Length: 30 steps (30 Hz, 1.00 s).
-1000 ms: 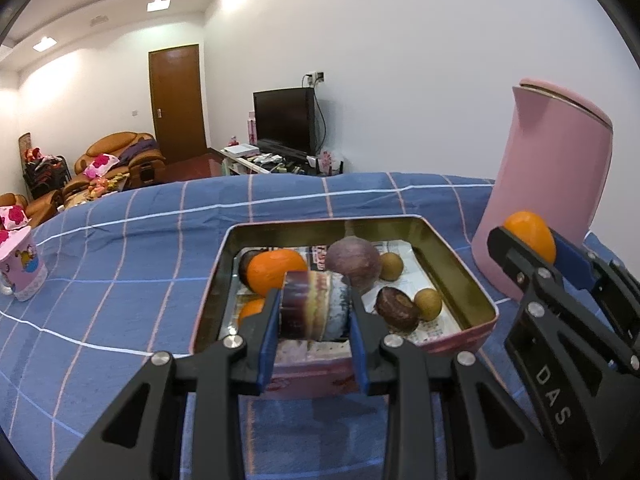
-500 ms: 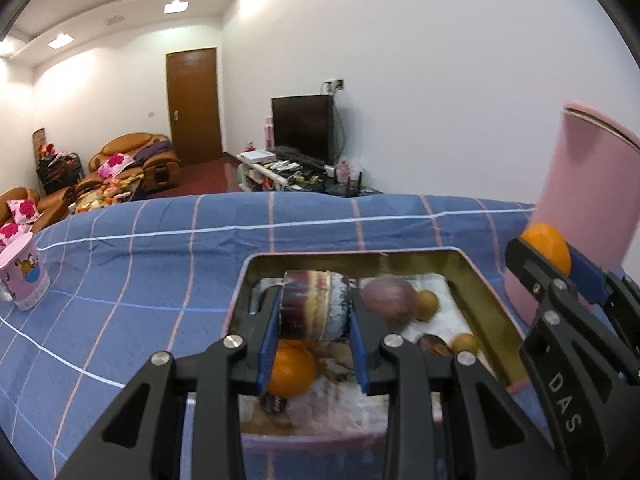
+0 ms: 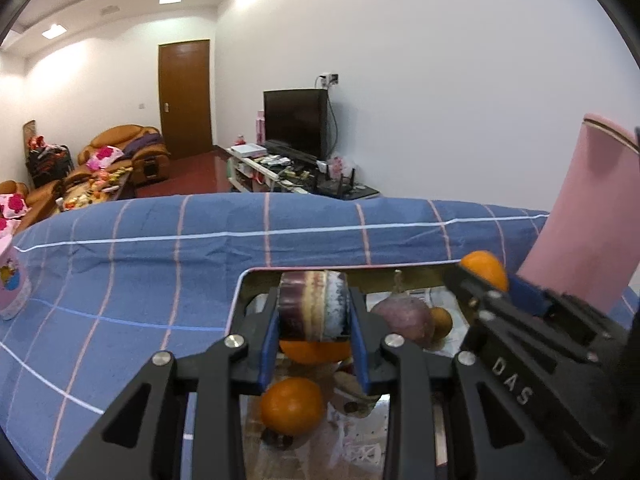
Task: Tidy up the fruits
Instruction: 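Lower the orange with the right tool while the left tool lowers the cake cylinder, then open both tools and withdraw them from the tin box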
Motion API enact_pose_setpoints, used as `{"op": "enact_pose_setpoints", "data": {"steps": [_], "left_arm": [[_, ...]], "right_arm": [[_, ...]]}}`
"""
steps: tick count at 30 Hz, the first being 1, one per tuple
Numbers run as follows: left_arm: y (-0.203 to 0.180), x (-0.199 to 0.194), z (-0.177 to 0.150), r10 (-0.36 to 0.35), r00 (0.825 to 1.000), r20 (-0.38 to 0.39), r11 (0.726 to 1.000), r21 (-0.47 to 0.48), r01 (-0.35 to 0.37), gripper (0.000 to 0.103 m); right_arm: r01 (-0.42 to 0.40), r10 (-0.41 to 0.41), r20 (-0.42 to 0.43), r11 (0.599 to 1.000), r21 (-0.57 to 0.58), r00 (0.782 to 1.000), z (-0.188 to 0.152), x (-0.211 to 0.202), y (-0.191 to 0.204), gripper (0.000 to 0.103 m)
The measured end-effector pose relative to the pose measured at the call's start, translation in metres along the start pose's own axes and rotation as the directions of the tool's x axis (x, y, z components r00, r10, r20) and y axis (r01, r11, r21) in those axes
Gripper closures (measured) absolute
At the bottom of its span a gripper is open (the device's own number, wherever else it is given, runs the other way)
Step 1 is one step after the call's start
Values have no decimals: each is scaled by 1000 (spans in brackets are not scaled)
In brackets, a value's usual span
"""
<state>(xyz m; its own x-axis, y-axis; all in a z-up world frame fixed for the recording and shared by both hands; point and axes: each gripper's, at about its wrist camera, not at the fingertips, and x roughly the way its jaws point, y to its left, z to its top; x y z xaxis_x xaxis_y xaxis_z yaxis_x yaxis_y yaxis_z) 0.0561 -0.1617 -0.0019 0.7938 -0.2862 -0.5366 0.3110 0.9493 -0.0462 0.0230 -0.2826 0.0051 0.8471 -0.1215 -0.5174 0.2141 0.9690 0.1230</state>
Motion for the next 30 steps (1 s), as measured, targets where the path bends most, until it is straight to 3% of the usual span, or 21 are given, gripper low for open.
{"op": "enact_pose_setpoints", "data": {"steps": [5, 9, 12, 19, 26, 28, 30], "left_arm": [[6, 12, 1, -9, 998, -60, 999, -32, 7, 66], [12, 11, 0, 48, 997, -59, 997, -65, -52, 42], [13, 10, -2, 70, 995, -64, 995, -66, -74, 33], [28, 11, -5, 85, 992, -97, 988, -124, -97, 7], [23, 4, -6, 102, 992, -70, 990, -88, -108, 0], [21, 3, -7, 97, 992, -76, 992, -74, -102, 0], [17, 1, -8, 105, 992, -75, 993, -51, -109, 0]], "right_arm": [[-45, 46, -44, 999, 12, 998, 0, 11, 1, 65], [-94, 98, -68, 994, 63, 993, -2, 18, -7, 65], [-166, 182, -100, 975, 151, 978, -5, 27, -18, 65], [-169, 185, -101, 975, 147, 978, -6, 26, -17, 65], [-124, 130, -43, 985, 123, 991, -8, 7, -19, 63], [-104, 105, 4, 989, 101, 995, -7, -4, -16, 55], [-97, 93, 52, 992, 82, 994, -6, -14, -13, 28]]}}
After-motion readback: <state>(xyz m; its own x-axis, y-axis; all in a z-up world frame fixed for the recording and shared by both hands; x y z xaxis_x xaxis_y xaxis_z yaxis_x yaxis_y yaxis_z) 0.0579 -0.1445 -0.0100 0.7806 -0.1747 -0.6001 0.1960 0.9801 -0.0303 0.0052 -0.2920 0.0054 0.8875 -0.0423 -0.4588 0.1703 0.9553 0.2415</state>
